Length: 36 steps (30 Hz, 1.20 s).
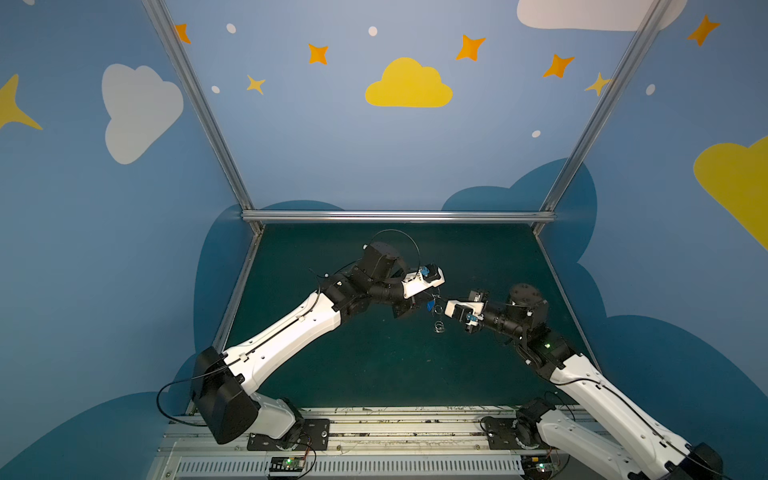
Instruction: Put the keys on the keyring
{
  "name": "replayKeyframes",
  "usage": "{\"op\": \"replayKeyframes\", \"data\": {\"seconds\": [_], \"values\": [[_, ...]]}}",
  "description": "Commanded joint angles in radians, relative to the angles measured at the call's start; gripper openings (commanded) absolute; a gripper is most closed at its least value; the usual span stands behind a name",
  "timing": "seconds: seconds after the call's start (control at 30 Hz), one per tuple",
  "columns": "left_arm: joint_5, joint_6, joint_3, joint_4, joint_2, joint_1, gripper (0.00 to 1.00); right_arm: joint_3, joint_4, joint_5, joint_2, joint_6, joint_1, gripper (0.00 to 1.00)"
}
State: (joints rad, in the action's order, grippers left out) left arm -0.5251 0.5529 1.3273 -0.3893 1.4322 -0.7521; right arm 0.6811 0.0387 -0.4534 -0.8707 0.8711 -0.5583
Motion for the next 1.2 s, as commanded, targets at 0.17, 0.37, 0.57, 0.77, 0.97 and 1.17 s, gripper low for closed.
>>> {"op": "replayKeyframes", "data": {"seconds": [0.17,0.37,0.57,0.77,0.97,1.17], "values": [[0.040,-0.029,0.000,0.006,0.000,0.000,0.03,0.011,0.003,-0.027,0.027,-0.007,-0.003,0.00],[0.048,-0.043,0.024,-0.014,0.017,0.000,0.03,0.005,0.006,-0.039,0.029,0.005,-0.003,0.00],[0.035,-0.061,0.033,-0.021,0.024,0.005,0.03,-0.005,0.014,-0.030,0.042,0.036,-0.004,0.00],[-0.005,-0.096,0.046,-0.027,0.035,0.020,0.03,-0.057,0.068,-0.022,0.057,0.069,-0.005,0.00],[-0.044,-0.114,0.062,-0.042,0.058,0.030,0.03,-0.055,0.070,-0.012,0.074,0.068,-0.005,0.00],[-0.099,-0.117,0.079,-0.051,0.080,0.033,0.03,-0.064,0.098,-0.025,0.084,0.032,-0.005,0.00]]}}
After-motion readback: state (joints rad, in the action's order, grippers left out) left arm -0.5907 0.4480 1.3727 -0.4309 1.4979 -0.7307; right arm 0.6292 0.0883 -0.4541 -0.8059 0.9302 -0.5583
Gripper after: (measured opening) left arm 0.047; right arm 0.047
